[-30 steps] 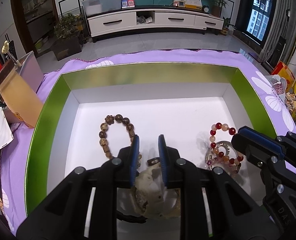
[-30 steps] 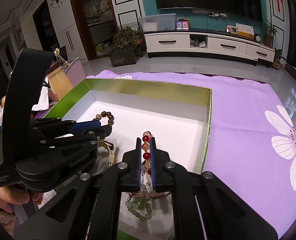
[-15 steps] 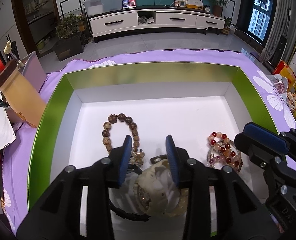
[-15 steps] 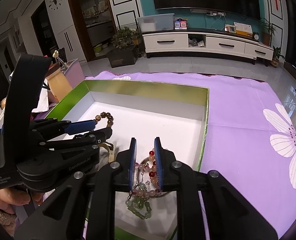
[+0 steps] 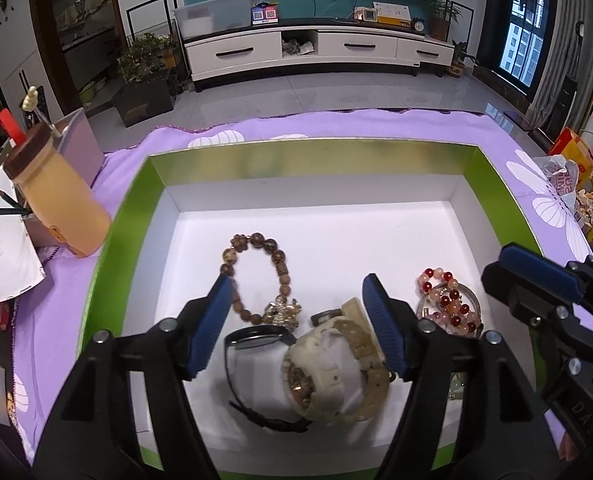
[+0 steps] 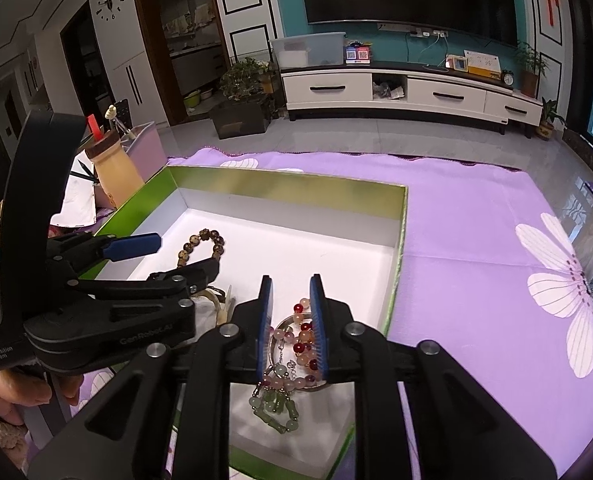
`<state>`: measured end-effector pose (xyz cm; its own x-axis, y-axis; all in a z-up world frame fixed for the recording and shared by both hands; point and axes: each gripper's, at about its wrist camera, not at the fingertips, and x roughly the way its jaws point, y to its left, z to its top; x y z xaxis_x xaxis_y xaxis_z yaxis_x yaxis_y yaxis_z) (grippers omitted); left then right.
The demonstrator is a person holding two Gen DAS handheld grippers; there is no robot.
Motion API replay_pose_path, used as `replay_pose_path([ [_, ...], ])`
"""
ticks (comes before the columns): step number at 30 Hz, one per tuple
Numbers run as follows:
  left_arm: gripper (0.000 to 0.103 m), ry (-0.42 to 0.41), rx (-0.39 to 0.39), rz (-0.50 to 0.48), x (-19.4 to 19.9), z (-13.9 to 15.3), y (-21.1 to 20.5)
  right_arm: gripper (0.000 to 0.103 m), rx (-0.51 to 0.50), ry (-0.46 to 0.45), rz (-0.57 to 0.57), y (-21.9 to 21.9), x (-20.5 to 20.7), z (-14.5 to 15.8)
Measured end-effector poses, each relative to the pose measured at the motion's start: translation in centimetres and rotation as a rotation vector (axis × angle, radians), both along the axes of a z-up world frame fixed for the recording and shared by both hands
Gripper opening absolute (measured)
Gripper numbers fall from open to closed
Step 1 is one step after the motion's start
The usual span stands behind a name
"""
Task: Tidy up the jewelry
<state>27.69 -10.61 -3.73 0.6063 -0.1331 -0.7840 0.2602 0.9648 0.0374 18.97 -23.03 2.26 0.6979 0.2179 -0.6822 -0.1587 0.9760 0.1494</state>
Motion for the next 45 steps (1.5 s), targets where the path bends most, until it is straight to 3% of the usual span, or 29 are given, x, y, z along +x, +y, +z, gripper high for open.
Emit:
replay_pose_path([
  [9, 0.097, -0.022, 0.014, 0.011, -1.0, 1.6, 1.1, 0.063, -0.013, -0.016, -0.048, -0.7, -1.1, 1.8],
  [20, 0.101, -0.062, 0.063, 0.049, -3.0, 4.6, 2.1, 0.102, -0.036, -0.027, -0.116, -1.4, -2.8, 4.9],
  [32, 0.101, -0.056, 0.095, 0.141, -5.3, 8.6, 4.3, 0.102, -0.078, 0.031, -0.131, -0.6, -4.0, 8.2],
  [45, 0.101, -0.011, -0.010, 0.171, -6.5, 13.9, 6.1, 0.102, -0.113, -0.025, -0.107, 1.1, -5.4, 13.6],
])
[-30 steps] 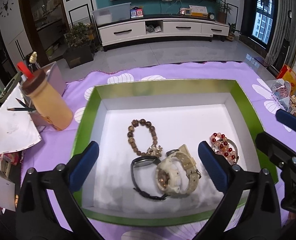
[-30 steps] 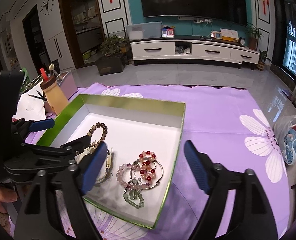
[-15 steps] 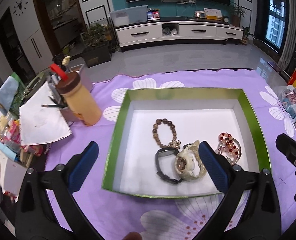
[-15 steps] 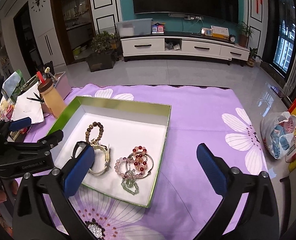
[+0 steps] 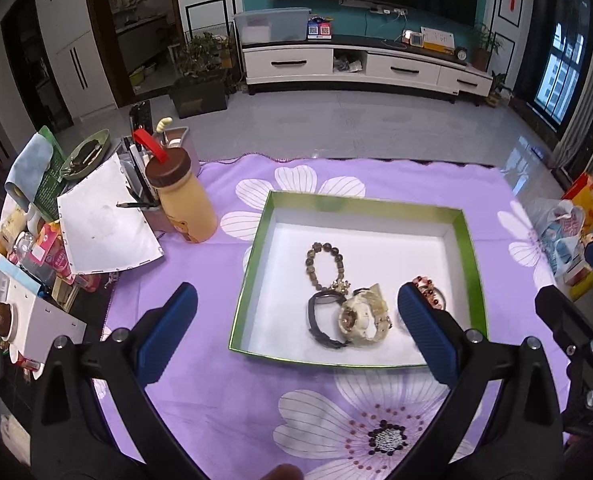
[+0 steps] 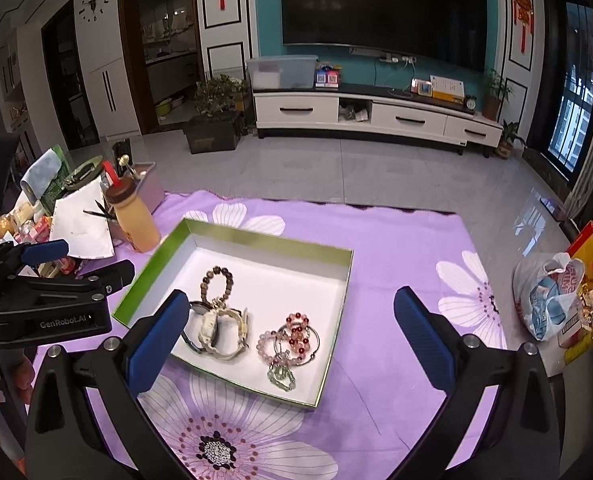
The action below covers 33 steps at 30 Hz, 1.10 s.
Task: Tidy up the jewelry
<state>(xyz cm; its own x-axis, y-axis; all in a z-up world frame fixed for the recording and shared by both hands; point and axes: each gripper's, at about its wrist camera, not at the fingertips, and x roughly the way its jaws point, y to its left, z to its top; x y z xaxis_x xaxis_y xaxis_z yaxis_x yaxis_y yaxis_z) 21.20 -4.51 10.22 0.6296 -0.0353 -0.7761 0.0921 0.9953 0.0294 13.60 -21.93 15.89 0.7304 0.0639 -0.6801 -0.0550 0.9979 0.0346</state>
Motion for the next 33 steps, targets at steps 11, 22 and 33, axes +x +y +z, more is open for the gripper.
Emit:
replay_pose_path([
  [11, 0.101, 0.036, 0.036, 0.029, 1.2, -2.4, 0.5, 0.102, 0.015, 0.129, -0.015, 0.3, 2.6, -4.3],
  [22, 0.101, 0.040, 0.043, 0.028, 1.9, -3.1, 0.6, 0.102, 0.018, 0.150, -0.017, 0.6, 3.6, -5.4],
  [33, 0.101, 0.043, 0.049, 0.025, 2.1, -3.6, 0.5, 0.102, 0.019, 0.152, -0.015, 0.9, 3.5, -5.7],
])
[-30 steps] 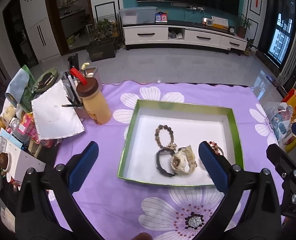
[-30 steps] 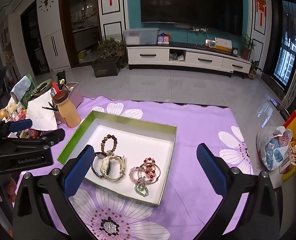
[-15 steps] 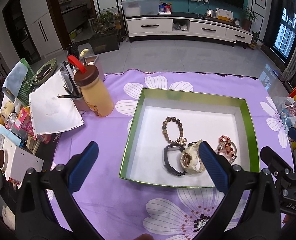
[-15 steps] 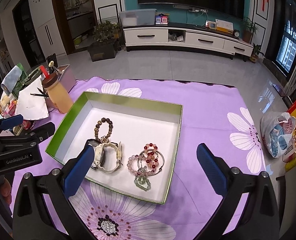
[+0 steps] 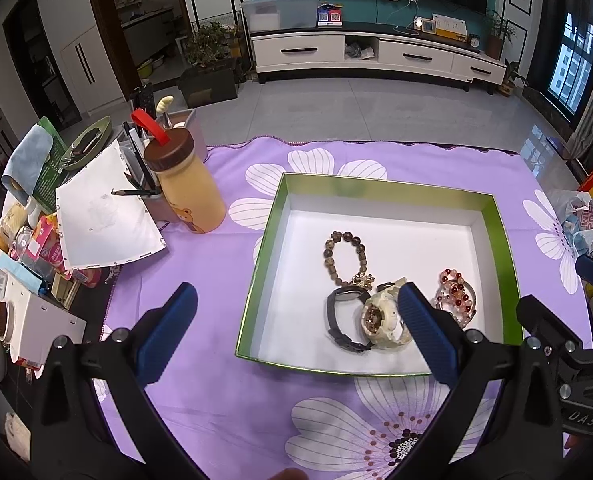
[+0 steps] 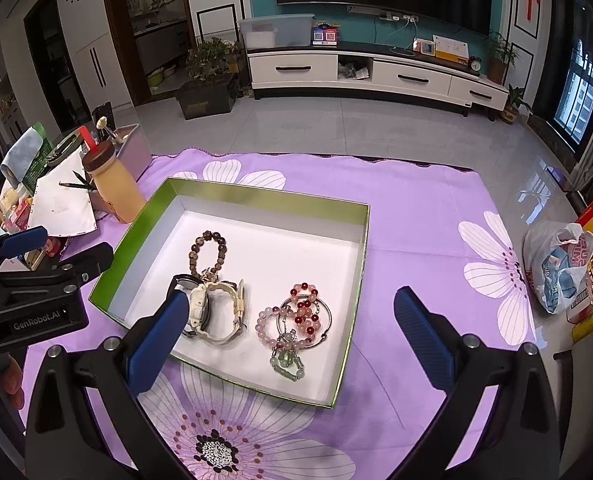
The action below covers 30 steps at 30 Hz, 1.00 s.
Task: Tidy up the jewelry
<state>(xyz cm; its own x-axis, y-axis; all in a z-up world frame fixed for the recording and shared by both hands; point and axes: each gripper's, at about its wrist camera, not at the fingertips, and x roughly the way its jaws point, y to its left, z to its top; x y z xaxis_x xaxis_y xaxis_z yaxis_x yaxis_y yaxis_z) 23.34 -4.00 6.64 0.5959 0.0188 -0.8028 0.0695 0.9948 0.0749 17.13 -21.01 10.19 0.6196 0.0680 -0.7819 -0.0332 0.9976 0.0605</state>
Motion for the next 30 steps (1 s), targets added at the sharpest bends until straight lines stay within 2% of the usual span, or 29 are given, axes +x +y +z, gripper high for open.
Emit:
replay_pose_path([
  [30, 0.101, 0.012, 0.002, -0.027, -0.1, -0.2, -1.0, 0.102, -0.006, 0.001, -0.009, -0.8, -0.3, 0.0],
])
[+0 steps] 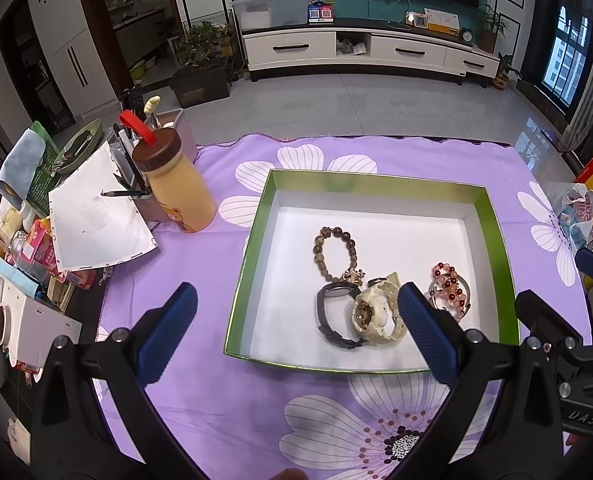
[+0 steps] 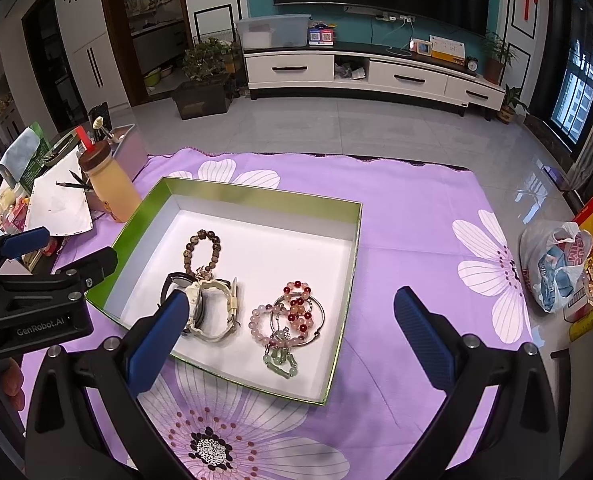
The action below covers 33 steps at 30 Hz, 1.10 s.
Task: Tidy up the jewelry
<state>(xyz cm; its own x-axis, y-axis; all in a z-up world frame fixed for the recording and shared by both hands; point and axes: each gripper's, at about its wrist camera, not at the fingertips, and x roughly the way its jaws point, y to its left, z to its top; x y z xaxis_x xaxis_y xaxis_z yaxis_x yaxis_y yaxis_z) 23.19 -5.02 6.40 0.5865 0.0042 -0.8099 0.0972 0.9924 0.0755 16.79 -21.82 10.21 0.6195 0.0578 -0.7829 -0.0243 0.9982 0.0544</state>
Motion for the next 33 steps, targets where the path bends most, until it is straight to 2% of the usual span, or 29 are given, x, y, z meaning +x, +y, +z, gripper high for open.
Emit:
replay_pose_path([
  [33, 0.101, 0.003, 0.003, 0.013, 0.26, -0.05, -0.02, 0.102, -0.010, -0.001, -0.003, 0.20, -0.08, -0.09],
])
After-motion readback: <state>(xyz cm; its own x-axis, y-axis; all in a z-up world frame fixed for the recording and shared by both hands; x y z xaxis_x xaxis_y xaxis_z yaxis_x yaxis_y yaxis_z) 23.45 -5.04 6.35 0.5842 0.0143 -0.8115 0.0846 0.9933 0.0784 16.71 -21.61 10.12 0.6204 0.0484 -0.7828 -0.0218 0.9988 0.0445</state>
